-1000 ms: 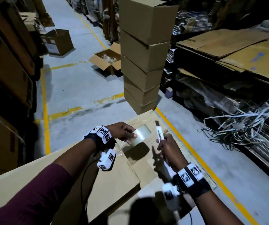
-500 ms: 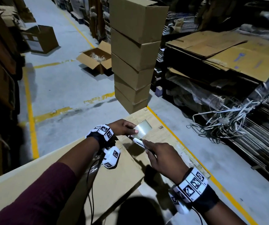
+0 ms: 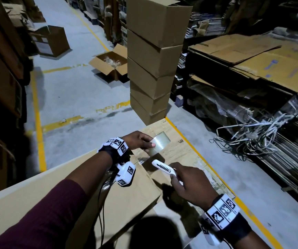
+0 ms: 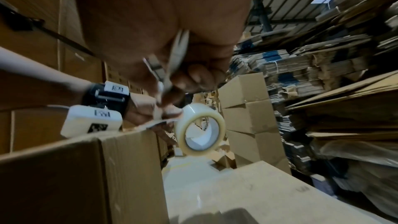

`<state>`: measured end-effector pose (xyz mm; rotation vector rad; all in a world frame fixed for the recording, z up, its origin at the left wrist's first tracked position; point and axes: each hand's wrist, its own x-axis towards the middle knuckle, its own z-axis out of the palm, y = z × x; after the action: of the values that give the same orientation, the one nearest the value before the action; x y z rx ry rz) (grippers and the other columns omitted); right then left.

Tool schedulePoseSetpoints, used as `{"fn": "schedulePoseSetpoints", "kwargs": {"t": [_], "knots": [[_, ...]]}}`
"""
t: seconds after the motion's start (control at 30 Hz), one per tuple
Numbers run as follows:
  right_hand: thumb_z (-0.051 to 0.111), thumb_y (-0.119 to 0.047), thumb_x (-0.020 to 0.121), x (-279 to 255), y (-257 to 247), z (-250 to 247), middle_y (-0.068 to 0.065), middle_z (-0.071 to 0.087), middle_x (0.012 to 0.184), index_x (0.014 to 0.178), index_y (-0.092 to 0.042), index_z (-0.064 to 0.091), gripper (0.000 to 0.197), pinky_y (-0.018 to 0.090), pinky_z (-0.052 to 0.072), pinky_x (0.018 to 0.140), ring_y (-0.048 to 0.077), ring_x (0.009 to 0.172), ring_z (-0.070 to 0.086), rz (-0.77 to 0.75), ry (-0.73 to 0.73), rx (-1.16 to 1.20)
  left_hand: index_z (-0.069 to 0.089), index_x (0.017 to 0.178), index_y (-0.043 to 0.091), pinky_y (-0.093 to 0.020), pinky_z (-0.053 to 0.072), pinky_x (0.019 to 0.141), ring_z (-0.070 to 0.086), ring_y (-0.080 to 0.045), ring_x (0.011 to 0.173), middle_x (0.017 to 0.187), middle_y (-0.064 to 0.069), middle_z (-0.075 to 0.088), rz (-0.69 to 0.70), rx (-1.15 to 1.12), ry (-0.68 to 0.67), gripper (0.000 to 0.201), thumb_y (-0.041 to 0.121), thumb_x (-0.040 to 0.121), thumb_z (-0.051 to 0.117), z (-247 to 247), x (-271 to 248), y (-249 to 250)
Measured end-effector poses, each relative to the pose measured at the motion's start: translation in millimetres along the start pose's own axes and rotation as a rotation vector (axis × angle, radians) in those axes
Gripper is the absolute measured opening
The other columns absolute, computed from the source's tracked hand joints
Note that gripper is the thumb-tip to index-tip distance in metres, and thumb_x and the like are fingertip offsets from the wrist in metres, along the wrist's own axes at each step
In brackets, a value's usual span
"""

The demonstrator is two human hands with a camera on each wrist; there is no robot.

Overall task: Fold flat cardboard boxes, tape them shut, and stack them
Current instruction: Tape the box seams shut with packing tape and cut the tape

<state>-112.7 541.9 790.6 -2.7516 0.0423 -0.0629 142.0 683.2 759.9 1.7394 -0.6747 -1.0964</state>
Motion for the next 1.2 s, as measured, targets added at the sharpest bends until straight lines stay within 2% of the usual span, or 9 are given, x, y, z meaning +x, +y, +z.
{"fn": "schedulePoseSetpoints", "kwargs": {"t": [0.13, 0.37, 0.47, 0.57, 0.73, 0.9, 1.0, 1.07, 1.2], "knots": [[0.044, -0.037, 0.099, -4.2, 6.2, 14.5, -0.008, 0.059, 0.073, 0.124, -0.026, 0.046, 0.028, 0.036, 0.043, 0.054, 0.023, 0.061, 0.058, 0.012, 0.144, 0.197, 0.073, 0.101, 0.003, -0.018, 0.053, 0.072, 0.068, -0.011, 0.072, 0.076, 0.002, 0.074, 0.021, -0.014, -0.007, 0.012, 0.009, 0.091, 0.07, 0.0, -0.9, 3.1], [0.036, -0.034, 0.104, 29.0, 8.9, 62.5, 0.005, 0.058, 0.11, 0.136, -0.023, 0.036, 0.033, 0.044, 0.048, 0.059, 0.04, 0.073, 0.057, -0.017, 0.02, 0.135, 0.072, 0.103, -0.003, -0.017, 0.049, 0.072, 0.059, -0.01, 0.072, 0.077, 0.0, 0.068, -0.001, 0.052, -0.004, 0.022, 0.017, 0.093, 0.071, -1.8, -4.9, 4.3], [0.045, -0.018, 0.1, 32.9, 16.9, 78.5, 0.007, 0.058, 0.104, 0.129, -0.024, 0.027, 0.034, 0.039, 0.043, 0.059, 0.038, 0.076, 0.059, 0.037, -0.071, 0.053, 0.072, 0.113, -0.001, -0.02, 0.051, 0.079, 0.065, -0.01, 0.078, 0.09, -0.006, 0.071, -0.015, -0.059, 0.073, 0.028, 0.016, 0.091, 0.072, -1.0, -2.2, 2.4], [0.048, -0.015, 0.097, 28.4, 30.0, 89.8, 0.007, 0.059, 0.099, 0.121, -0.024, 0.025, 0.035, 0.035, 0.036, 0.06, 0.035, 0.081, 0.061, 0.084, -0.192, -0.023, 0.073, 0.11, -0.001, -0.023, 0.047, 0.075, 0.06, -0.013, 0.07, 0.076, -0.008, 0.066, -0.012, -0.136, 0.147, 0.028, 0.018, 0.089, 0.074, -0.4, -1.0, 1.4], [0.051, -0.017, 0.097, 25.0, 57.7, 101.2, 0.0, 0.056, 0.083, 0.117, -0.022, 0.035, 0.026, 0.035, 0.041, 0.059, 0.026, 0.068, 0.055, 0.359, -0.129, 0.082, 0.07, 0.114, -0.001, -0.011, 0.047, 0.062, 0.063, -0.002, 0.061, 0.066, 0.007, 0.071, -0.022, -0.17, 0.207, 0.024, 0.008, 0.092, 0.069, 4.3, -4.9, 7.6], [0.054, -0.009, 0.096, 58.3, 90.7, 116.5, 0.017, 0.062, 0.108, 0.124, -0.009, 0.039, 0.032, 0.037, 0.043, 0.069, 0.037, 0.097, 0.063, 0.535, -0.115, 0.106, 0.074, 0.112, 0.005, -0.018, 0.043, 0.07, 0.055, -0.011, 0.065, 0.069, -0.003, 0.06, -0.002, -0.216, 0.213, 0.022, 0.015, 0.092, 0.07, 1.7, -9.2, 7.1], [0.061, -0.033, 0.097, 77.5, 95.4, 118.6, 0.017, 0.05, 0.132, 0.134, -0.009, 0.044, 0.048, 0.043, 0.045, 0.094, 0.039, 0.123, 0.049, 0.57, -0.17, 0.058, 0.074, 0.115, 0.008, -0.023, 0.041, 0.075, 0.055, -0.011, 0.066, 0.071, -0.002, 0.06, 0.01, -0.234, 0.235, 0.025, 0.019, 0.092, 0.071, -4.0, -19.1, 11.3], [0.06, -0.057, 0.093, 89.9, 82.6, 108.8, 0.016, 0.058, 0.129, 0.129, -0.01, 0.057, 0.06, 0.043, 0.046, 0.101, 0.036, 0.123, 0.054, 0.487, -0.128, 0.282, 0.074, 0.114, 0.009, -0.025, 0.044, 0.081, 0.056, -0.011, 0.068, 0.077, -0.005, 0.061, 0.024, -0.249, 0.255, 0.025, 0.019, 0.09, 0.072, -11.3, -29.1, 16.0], [0.048, -0.078, 0.083, 113.4, 22.5, 64.2, 0.009, 0.075, 0.097, 0.107, -0.011, 0.072, 0.076, 0.037, 0.059, 0.081, 0.023, 0.089, 0.07, 0.545, -0.322, 1.172, 0.078, 0.107, 0.017, -0.027, 0.044, 0.086, 0.054, -0.019, 0.082, 0.096, -0.014, 0.061, 0.072, -0.28, 0.298, 0.024, 0.025, 0.085, 0.073, -22.2, -56.0, 25.0]]}}
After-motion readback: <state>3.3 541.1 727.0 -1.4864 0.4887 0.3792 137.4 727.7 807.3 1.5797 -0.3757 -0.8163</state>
